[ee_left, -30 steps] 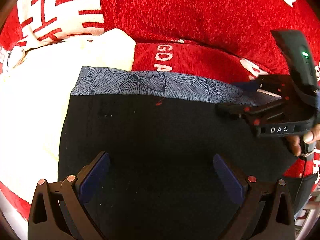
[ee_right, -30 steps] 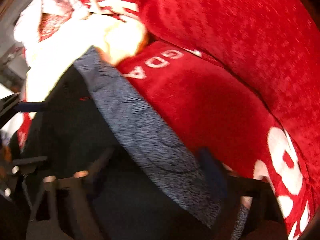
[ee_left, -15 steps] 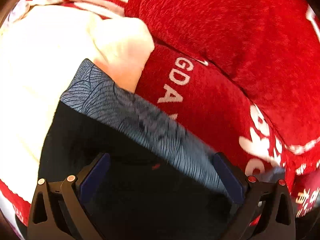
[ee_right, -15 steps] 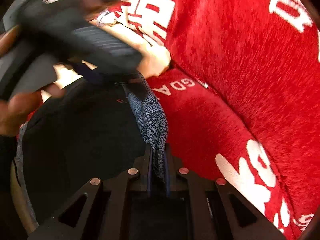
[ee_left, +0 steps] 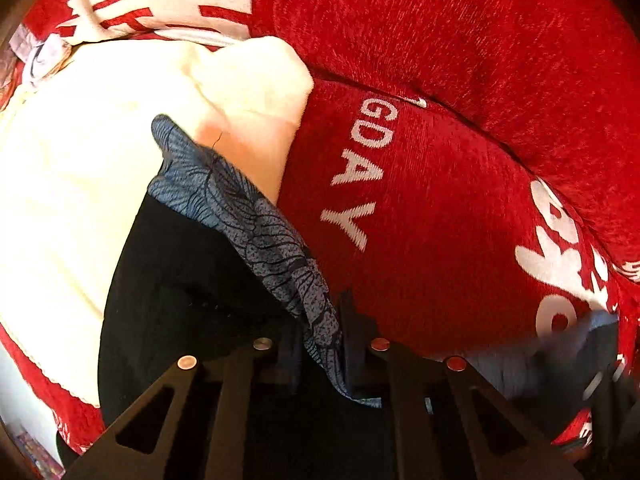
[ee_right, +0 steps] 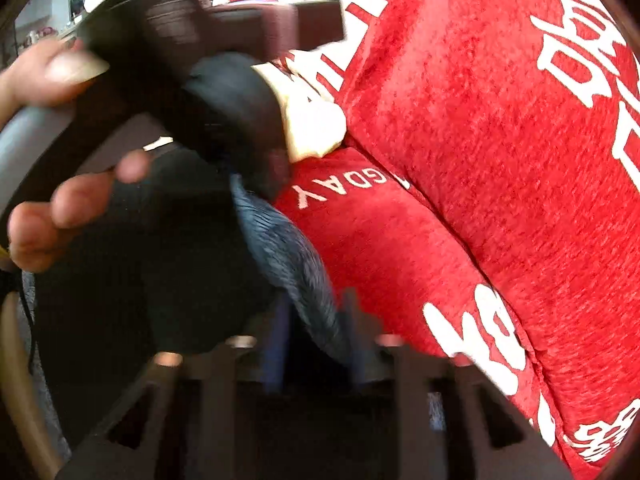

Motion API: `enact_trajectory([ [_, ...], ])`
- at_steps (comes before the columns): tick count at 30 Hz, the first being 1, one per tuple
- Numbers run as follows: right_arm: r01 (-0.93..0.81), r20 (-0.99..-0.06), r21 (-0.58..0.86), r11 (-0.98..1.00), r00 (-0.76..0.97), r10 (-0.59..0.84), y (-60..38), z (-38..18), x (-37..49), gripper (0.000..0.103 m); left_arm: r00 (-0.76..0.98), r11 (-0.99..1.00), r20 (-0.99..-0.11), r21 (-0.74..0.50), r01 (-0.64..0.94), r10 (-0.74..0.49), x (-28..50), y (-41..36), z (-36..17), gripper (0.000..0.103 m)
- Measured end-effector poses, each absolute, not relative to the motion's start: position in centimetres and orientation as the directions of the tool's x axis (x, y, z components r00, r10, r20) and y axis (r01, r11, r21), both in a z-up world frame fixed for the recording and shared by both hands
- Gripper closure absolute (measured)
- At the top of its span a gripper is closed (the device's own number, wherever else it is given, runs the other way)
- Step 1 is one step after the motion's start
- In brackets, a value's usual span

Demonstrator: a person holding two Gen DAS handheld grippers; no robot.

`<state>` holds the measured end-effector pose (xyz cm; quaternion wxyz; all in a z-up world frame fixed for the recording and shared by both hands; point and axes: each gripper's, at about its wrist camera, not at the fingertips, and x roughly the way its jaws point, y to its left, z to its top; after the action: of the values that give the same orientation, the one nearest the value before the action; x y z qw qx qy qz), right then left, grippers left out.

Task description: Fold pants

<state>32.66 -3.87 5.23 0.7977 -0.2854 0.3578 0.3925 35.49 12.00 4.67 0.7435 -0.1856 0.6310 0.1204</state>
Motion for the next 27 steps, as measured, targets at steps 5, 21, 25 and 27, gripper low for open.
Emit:
enact_trajectory([
  [5, -0.849, -0.845, -0.077, 0.523, 0.334, 0.417, -5.4, 4.9, 35.3, 0.023, 0.205, 0.9, -0.977, -0.139, -0.413, -0.057, 33.1, 11.5, 5.7, 0.087],
  [21, -0.794, -0.763, -0.222, 0.565, 0.503, 0.406, -9.1, 10.8, 19.3, 0.088, 0.452, 0.902, -0.879, -0.311, -0.299, -0.153, 20.6, 12.7, 13.8, 0.087],
  [25, -0.775, -0.753, -0.264, 0.574, 0.538, 0.379, -7.4, 8.7, 12.2, 0.088, 0.471, 0.882, -0.86, -0.365, -0.297, -0.197, 14.9, 13.7, 12.9, 0.087],
  [27, -0.765, -0.771, -0.251, 0.592, 0.528, 0.355, -6.8, 6.6, 9.8, 0.088, 0.467, 0.865, -0.854, -0.399, -0.304, -0.23, 12.5, 14.3, 11.2, 0.087],
])
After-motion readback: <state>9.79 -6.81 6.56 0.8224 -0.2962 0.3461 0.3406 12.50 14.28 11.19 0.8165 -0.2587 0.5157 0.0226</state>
